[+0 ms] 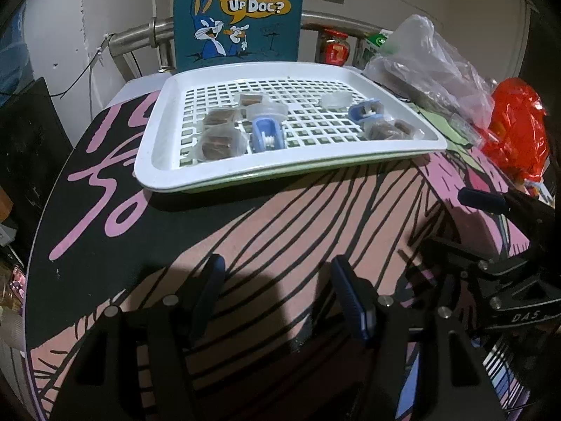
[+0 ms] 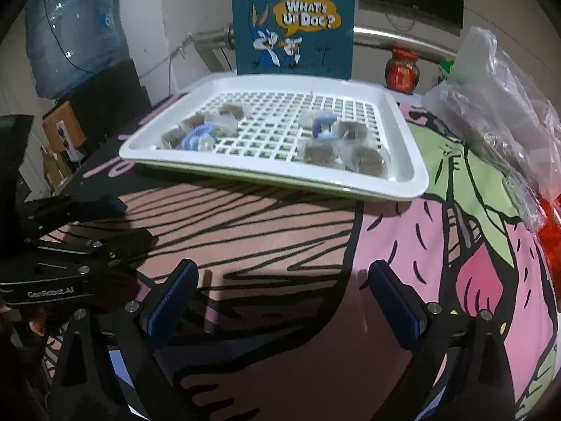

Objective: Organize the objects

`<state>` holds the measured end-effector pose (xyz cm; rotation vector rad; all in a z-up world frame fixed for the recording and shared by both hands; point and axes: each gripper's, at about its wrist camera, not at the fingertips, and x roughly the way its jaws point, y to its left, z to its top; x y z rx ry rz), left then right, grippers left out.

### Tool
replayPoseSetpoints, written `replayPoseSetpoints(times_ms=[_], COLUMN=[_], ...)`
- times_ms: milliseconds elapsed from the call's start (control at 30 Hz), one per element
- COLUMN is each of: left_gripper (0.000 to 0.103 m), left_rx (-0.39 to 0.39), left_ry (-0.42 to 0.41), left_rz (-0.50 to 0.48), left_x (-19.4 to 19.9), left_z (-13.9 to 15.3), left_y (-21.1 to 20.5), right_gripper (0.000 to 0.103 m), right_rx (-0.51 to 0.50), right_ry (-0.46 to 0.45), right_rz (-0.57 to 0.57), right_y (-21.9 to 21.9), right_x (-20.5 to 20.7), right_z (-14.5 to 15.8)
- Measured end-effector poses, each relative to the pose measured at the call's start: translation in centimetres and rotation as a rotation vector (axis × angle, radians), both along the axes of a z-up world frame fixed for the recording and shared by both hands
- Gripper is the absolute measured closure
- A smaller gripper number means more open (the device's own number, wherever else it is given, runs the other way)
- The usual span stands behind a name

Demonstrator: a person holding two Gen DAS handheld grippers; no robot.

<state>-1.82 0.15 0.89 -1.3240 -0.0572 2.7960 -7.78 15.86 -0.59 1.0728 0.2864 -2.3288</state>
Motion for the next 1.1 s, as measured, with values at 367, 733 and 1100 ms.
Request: replayPoseSetpoints(times_ms=[367,733,1100], left_gripper=[0.031,0.011,0.010], left_rx=[-0.051,-0.058,-0.060], left_ry=[-0.017,-0.037,-0.039], left_rz=[-0.003,0.003,-0.001], left_x=[-0.2,-0.5,-0.1], left_z=[-0.3,-0.6,-0.6], left_y=[0.6,0.8,0.7], right_gripper=[0.000,0.000,0.000], right_rx=[0.076,0.072,0.075], right_ry=[-0.060,-0.064,-0.064], right_rz=[-0.017,-0.014,-0.008], right_y=[-0.6,-0.3,-0.3], right_x=[-0.8,-0.9,-0.6], right_z=[-1.3,-1.3,-1.4])
